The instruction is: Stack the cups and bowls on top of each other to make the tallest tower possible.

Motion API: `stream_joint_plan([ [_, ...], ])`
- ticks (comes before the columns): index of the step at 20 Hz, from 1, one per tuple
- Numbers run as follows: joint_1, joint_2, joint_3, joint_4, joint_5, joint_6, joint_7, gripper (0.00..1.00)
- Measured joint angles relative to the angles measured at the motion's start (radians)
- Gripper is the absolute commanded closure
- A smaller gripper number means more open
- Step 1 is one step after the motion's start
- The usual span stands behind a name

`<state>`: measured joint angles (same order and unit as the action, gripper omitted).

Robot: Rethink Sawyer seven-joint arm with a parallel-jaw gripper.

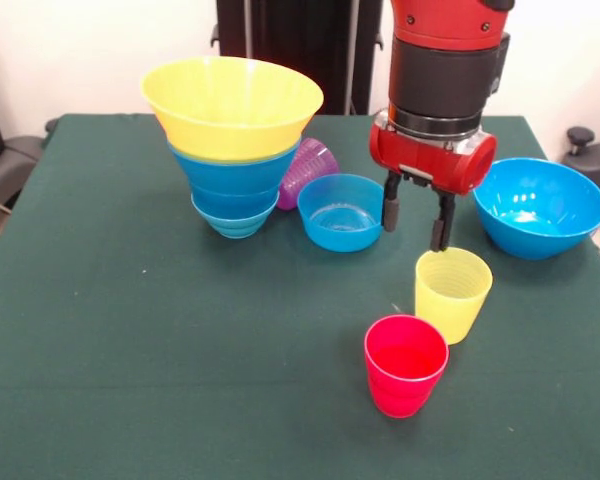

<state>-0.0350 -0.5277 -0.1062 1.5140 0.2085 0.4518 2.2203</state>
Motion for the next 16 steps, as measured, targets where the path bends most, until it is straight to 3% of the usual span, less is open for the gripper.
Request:
stream_joint_plan([
  [16, 0.004, 0.085, 0.012, -0.006, -0.053, 0.000, 0.000, 0.00],
])
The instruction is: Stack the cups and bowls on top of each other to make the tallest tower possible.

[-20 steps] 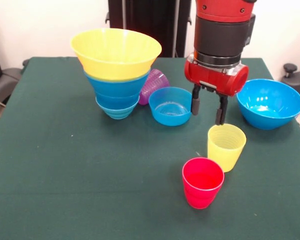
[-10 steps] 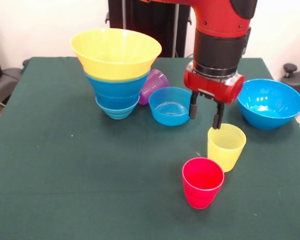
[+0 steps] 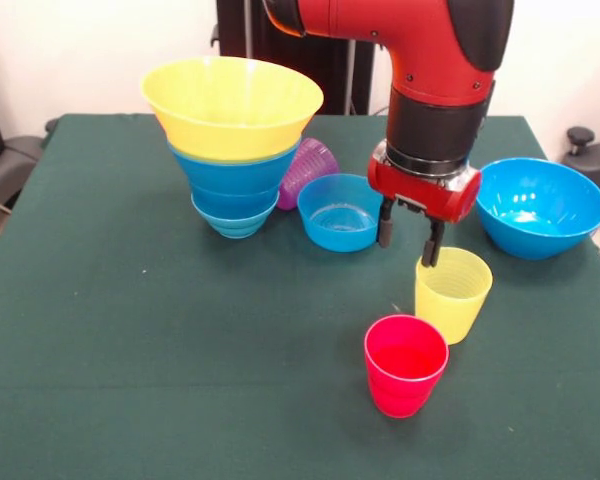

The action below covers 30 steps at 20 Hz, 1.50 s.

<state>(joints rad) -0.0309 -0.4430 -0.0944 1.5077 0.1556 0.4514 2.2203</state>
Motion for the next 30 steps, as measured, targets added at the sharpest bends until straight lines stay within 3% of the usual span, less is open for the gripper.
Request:
stream_joint_plan([
  [14, -0.001, 0.005, 0.011, 0.000, -0.013, 0.000, 0.000, 0.00],
  [30, 0.017, 0.102, 0.010, -0.044, -0.013, 0.000, 0.000, 0.00],
])
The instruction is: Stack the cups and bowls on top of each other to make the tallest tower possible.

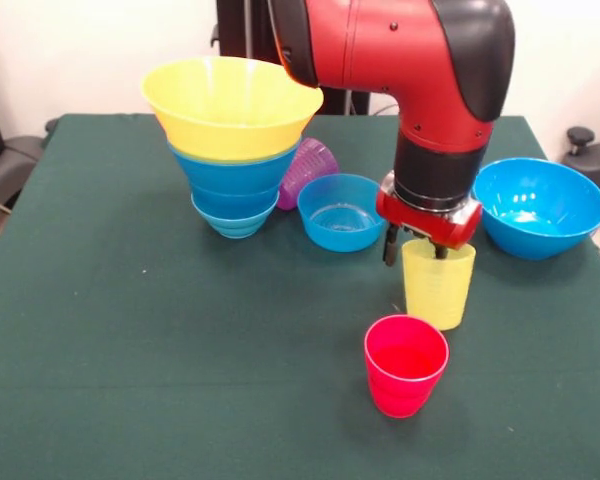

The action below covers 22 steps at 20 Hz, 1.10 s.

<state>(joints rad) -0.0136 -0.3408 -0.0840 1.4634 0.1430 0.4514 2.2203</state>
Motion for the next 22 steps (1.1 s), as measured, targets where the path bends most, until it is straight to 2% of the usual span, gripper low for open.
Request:
stream_joint_plan([
  [11, 0.044, 0.043, -0.034, -0.070, 0.000, -0.005, 0.000, 0.00],
  [12, 0.055, 0.058, -0.050, -0.091, 0.001, -0.016, 0.000, 1.00],
  [22, 0.086, 0.060, -0.063, -0.132, 0.000, -0.090, 0.000, 1.00],
])
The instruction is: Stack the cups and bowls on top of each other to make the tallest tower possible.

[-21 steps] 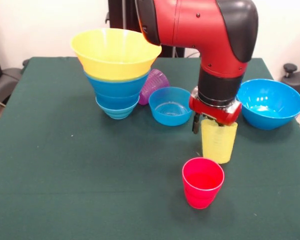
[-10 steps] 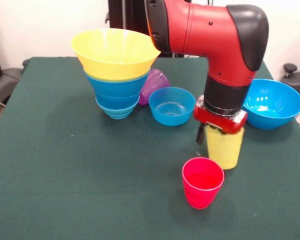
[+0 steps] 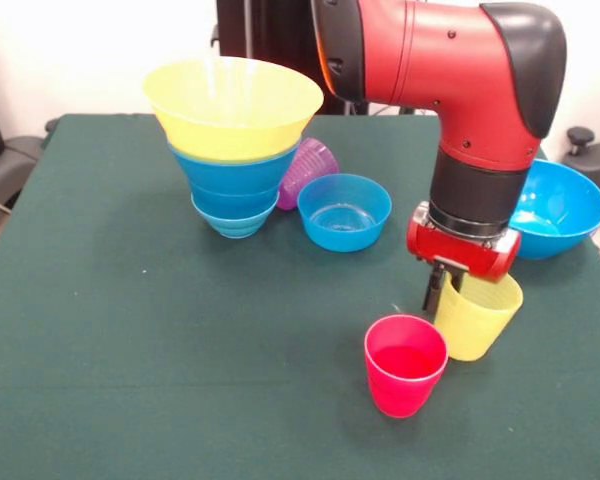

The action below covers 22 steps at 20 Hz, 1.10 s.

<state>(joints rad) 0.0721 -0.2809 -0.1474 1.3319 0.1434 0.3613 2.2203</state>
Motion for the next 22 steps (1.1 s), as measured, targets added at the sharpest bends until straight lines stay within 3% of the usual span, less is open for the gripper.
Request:
stream_joint_plan([
  [11, -0.032, -0.019, 0.010, 0.049, 0.000, -0.004, 0.000, 1.00],
  [12, -0.033, -0.024, 0.010, 0.059, 0.000, -0.004, 0.000, 0.00],
  [22, -0.039, -0.032, 0.013, 0.086, 0.000, -0.006, 0.000, 0.00],
])
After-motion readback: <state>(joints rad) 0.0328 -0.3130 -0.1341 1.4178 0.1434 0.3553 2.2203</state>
